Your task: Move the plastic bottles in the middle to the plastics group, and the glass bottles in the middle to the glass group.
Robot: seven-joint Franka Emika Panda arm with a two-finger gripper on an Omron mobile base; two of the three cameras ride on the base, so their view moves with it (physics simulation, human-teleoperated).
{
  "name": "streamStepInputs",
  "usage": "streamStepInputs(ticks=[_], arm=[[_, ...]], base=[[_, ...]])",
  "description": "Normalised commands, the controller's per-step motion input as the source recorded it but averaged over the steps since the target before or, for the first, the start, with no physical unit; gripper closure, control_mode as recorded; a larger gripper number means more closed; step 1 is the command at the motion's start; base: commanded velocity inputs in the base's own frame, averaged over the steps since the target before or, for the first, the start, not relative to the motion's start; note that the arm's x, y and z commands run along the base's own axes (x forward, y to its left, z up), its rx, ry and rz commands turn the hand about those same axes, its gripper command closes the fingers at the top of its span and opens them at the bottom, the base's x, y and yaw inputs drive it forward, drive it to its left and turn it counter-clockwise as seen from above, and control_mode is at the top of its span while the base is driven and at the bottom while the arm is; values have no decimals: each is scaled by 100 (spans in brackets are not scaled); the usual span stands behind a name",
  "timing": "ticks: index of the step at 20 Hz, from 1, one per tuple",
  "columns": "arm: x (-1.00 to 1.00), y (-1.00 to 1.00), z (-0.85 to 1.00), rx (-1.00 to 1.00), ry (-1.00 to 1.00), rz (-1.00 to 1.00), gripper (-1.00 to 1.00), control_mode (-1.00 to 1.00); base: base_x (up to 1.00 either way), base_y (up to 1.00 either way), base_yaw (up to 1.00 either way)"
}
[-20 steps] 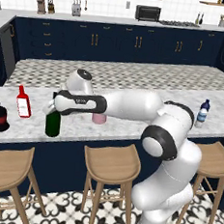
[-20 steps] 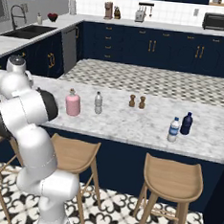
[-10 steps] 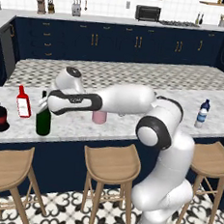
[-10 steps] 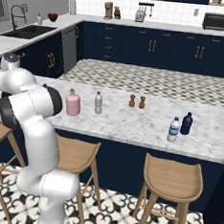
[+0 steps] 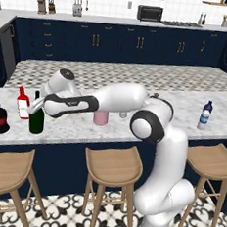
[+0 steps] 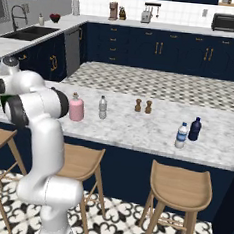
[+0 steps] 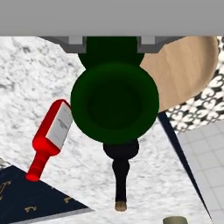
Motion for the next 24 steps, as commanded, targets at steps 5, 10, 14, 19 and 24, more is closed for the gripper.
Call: streamStepInputs(ticks=[5, 10, 14, 19, 24], arm=[[16, 16, 0, 0, 1, 1, 100, -100], [9, 9, -5, 0, 4, 0, 100, -100], [28, 12, -11, 0, 0, 0, 100, -100], [40, 19, 0, 0, 0, 0, 100, -100], [20, 6, -1, 0, 6, 0, 100, -100]], base=[[0, 0, 0], [0, 0, 0], [0, 0, 0], [0, 0, 0], [0, 0, 0]])
